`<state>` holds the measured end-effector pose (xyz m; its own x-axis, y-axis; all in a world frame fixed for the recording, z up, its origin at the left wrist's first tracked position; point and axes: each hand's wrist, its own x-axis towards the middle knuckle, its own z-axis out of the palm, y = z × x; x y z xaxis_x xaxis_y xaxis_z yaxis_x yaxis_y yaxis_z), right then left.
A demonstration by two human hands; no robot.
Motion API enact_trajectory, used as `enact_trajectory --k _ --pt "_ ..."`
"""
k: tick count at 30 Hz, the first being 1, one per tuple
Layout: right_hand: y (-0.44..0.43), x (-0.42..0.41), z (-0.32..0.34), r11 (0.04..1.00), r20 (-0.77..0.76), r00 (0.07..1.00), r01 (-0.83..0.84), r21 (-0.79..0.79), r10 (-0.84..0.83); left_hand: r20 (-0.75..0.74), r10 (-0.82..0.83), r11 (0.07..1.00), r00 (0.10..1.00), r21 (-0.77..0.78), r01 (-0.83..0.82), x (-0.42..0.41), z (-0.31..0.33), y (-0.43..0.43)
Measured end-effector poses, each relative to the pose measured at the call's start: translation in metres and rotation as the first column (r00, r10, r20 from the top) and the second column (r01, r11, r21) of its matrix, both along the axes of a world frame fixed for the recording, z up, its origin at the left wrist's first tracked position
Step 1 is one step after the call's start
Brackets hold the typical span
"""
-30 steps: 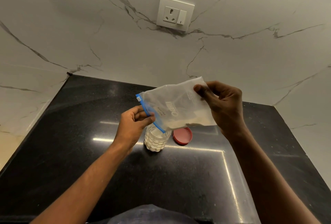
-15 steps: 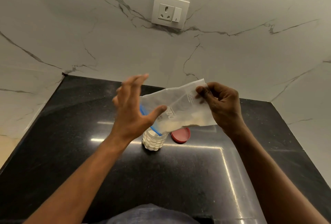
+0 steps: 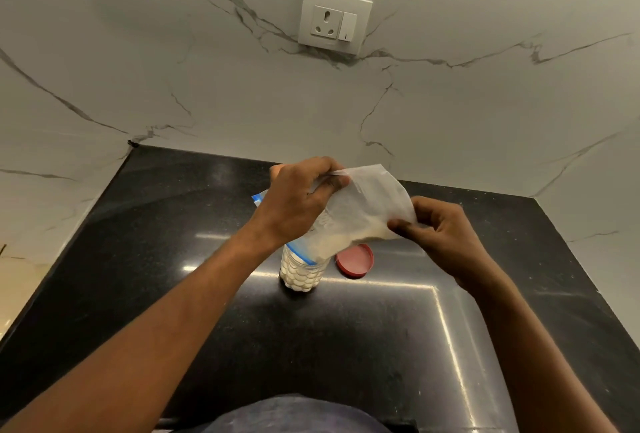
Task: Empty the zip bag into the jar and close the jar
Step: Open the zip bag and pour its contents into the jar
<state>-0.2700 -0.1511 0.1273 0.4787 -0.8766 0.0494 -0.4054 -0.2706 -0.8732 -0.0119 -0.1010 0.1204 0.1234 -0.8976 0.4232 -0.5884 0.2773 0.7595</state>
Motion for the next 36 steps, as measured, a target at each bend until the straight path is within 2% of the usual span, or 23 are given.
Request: enact_trajectory --k 4,8,11,13,14,17,20,25,32,36 --pt "0.005 0.002 -0.009 0.994 0.084 0.992 0.096 -0.049 -0.092 -0.019 0.013 1.000 1.000 -0.008 -0.013 0.000 0.001 0.001" --pt "0.005 0.008 -0.012 0.981 0.111 0.979 0.179 -0.075 -0.170 -0.167 0.198 0.980 0.966 0.025 -0.197 0.009 -0.021 0.013" --pt "0.004 0.005 -0.016 0.982 0.148 0.973 0.185 -0.040 -0.177 -0.430 0.304 0.951 0.850 0.194 -0.242 0.023 -0.050 0.029" --pt "0.003 0.003 -0.020 0.985 0.171 0.970 0.175 -0.006 -0.171 -0.559 0.316 0.938 0.767 0.303 -0.166 0.027 -0.069 0.040" --pt "0.003 0.002 -0.021 0.986 0.183 0.969 0.169 0.004 -0.167 -0.579 0.306 0.933 0.756 0.339 -0.119 0.028 -0.079 0.043" --pt "0.004 0.004 -0.023 0.985 0.215 0.962 0.173 0.001 -0.169 -0.561 0.238 0.929 0.793 0.369 -0.017 0.027 -0.100 0.050" --pt "0.006 0.009 -0.018 0.979 0.247 0.951 0.200 -0.040 -0.185 -0.558 0.215 0.945 0.802 0.326 -0.027 0.027 -0.102 0.049" --pt "0.005 0.015 -0.012 0.991 0.216 0.970 0.126 -0.055 -0.111 -0.583 0.219 0.949 0.783 0.312 -0.033 0.031 -0.106 0.045" --pt "0.006 0.019 -0.008 0.986 0.241 0.965 0.134 -0.103 -0.106 -0.614 0.212 0.952 0.760 0.305 -0.019 0.034 -0.112 0.045" --pt "0.009 0.021 -0.005 0.991 0.230 0.972 0.070 -0.112 -0.043 -0.642 0.223 0.954 0.733 0.298 -0.029 0.034 -0.112 0.044"
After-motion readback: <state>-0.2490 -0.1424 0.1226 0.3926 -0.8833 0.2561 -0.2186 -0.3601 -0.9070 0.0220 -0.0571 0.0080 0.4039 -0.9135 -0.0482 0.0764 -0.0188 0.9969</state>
